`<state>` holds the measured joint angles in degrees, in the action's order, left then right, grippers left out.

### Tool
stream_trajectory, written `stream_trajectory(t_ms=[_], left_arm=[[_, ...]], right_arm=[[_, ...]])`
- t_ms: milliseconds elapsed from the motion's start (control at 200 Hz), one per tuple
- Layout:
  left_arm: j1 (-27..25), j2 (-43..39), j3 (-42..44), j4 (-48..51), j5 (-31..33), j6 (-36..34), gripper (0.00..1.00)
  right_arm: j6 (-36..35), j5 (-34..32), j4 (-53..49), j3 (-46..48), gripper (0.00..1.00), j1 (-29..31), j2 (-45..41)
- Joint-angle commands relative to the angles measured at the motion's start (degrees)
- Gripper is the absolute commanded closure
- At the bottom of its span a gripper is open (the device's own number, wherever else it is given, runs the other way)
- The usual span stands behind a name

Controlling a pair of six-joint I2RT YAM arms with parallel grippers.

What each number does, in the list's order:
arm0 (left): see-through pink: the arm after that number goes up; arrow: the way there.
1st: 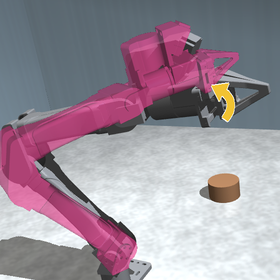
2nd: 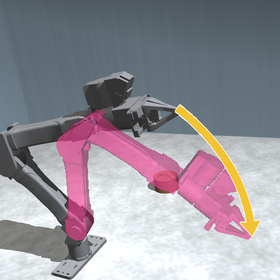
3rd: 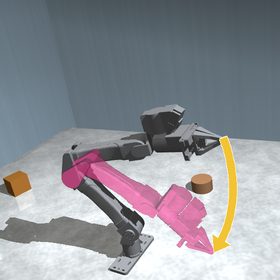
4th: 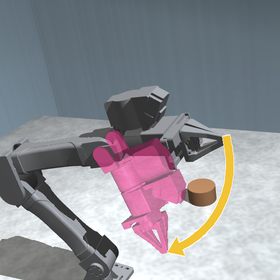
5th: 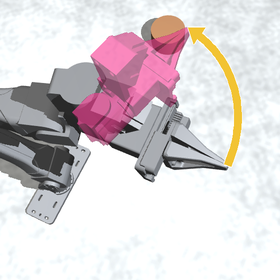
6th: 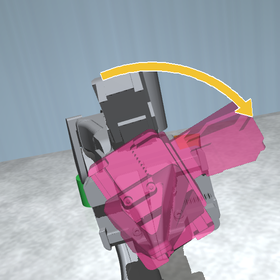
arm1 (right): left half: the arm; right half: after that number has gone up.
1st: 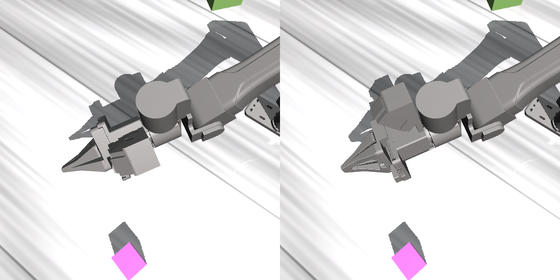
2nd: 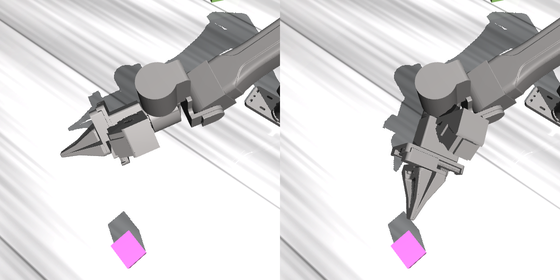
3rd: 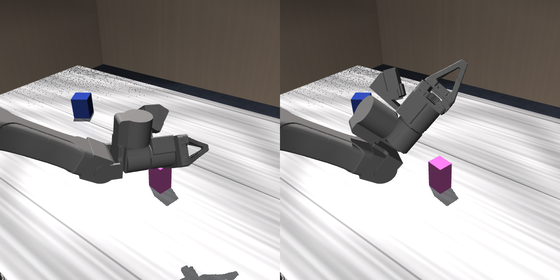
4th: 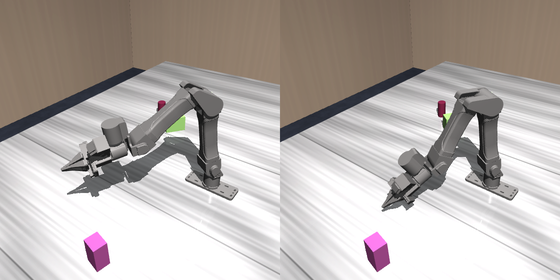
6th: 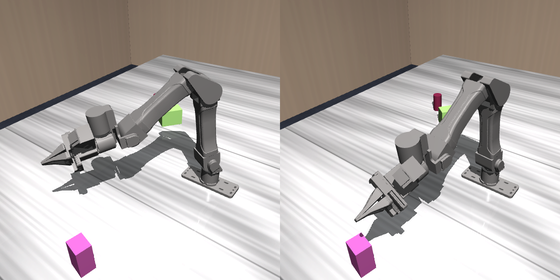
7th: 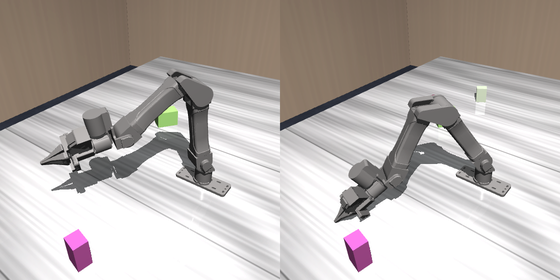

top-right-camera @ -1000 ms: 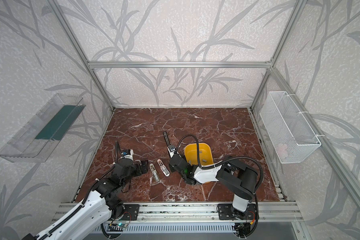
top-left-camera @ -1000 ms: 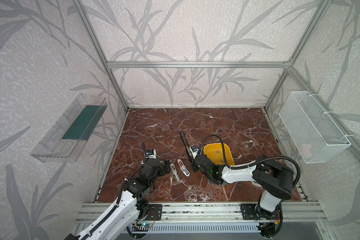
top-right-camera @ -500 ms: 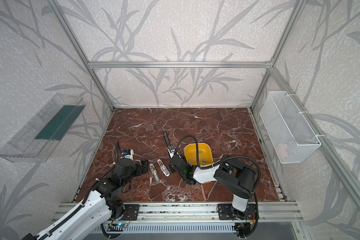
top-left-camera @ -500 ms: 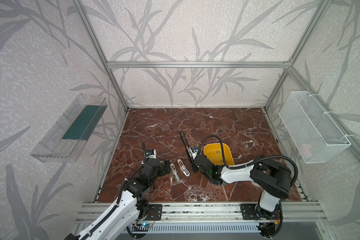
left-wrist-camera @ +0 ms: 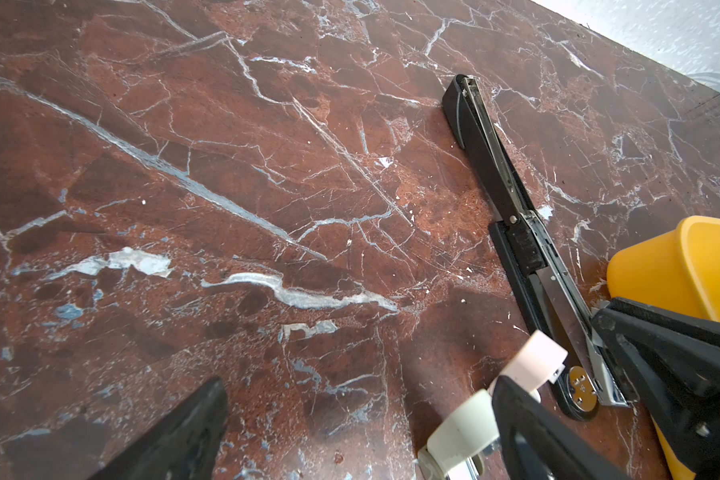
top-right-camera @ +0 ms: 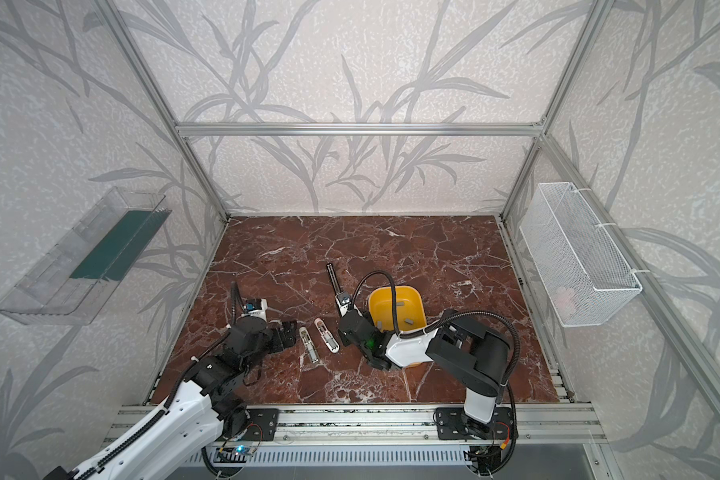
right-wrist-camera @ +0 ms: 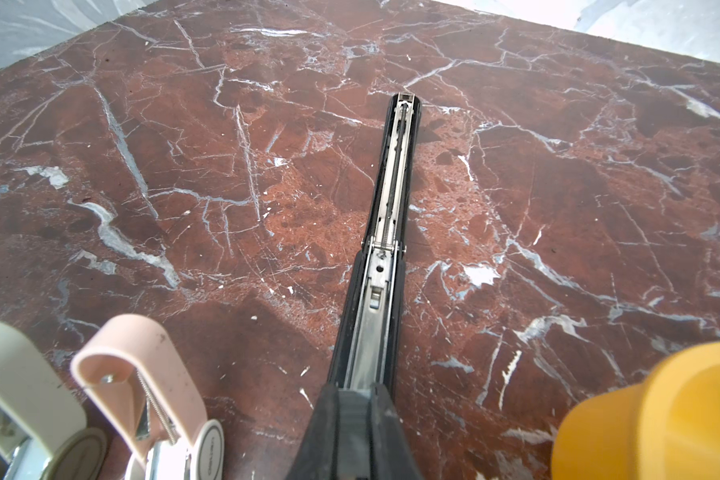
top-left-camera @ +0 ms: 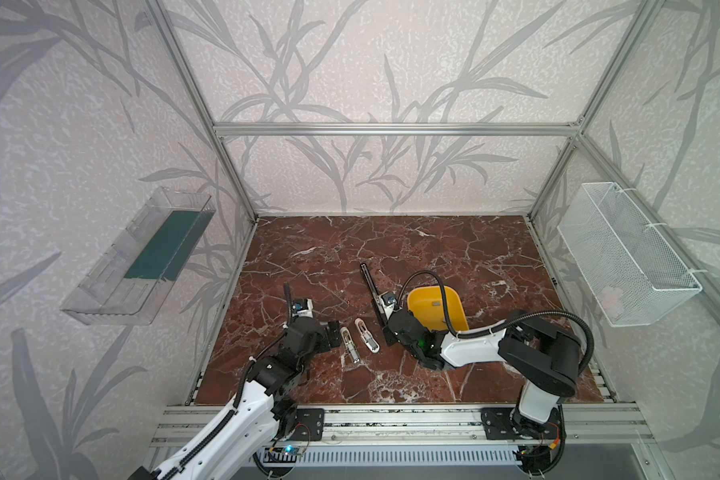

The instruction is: Load the staples into the stapler

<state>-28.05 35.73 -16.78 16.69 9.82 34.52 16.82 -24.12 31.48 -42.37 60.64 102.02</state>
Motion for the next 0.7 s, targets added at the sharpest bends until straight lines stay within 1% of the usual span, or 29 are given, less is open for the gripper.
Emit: stream_trajectory(t_ms=[0,695], left_arm=[[0.11,-0.06,-1.9,-0.6,0.32,0.2,0.01],[0.11,-0.07,-1.84,-0.6,0.29,0.19,0.01]], right_arm=[[-0.25,-1.03,0.33,-0.7,1.0,0.06,0.68],[-0.03,-1.13,-0.41,0.63,1.0,0.09,-0.81]])
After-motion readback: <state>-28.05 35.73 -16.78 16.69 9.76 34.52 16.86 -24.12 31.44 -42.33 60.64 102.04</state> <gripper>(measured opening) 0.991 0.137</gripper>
